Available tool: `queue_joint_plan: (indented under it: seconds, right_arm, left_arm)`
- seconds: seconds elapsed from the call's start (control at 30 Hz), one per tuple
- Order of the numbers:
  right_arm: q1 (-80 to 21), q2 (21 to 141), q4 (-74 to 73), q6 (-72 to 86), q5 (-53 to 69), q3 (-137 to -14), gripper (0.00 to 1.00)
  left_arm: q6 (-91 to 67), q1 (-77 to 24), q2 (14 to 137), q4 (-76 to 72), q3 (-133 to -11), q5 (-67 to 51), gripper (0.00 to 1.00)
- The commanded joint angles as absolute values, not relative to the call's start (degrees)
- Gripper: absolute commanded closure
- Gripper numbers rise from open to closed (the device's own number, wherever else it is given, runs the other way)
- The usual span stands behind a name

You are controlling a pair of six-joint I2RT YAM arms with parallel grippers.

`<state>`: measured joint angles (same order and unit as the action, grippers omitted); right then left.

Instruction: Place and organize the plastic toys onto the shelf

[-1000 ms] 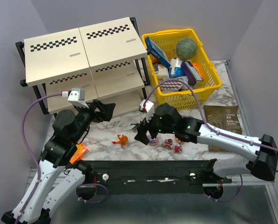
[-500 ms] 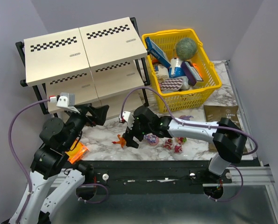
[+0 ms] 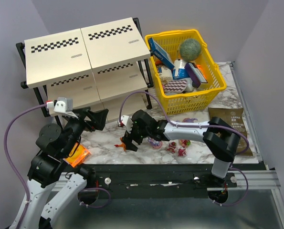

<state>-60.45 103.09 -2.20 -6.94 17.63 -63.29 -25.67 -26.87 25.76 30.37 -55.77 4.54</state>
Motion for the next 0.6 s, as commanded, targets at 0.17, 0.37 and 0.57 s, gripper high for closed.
queue_joint_plan:
  seconds: [0.17,0.37,0.57]
  right_arm:
    - [-61.08,108.1,4.31,-5.45,14.07,-66.35,0.16]
    - [-61.7,110.57,3.96,-2.73,10.64,-68.03,0.5]
    - [-61.96,108.72,1.24,-0.79,9.32,-68.55,0.99]
  left_arm:
    - [-24.61,-27.16,25.58,32.43,-57.57,6.5,0.01]
    - [-24.7,-27.16,25.49,32.61,-57.66,6.5,0.01]
    - [-25.05,-27.16,25.31,32.87,-57.48,6.24,0.01]
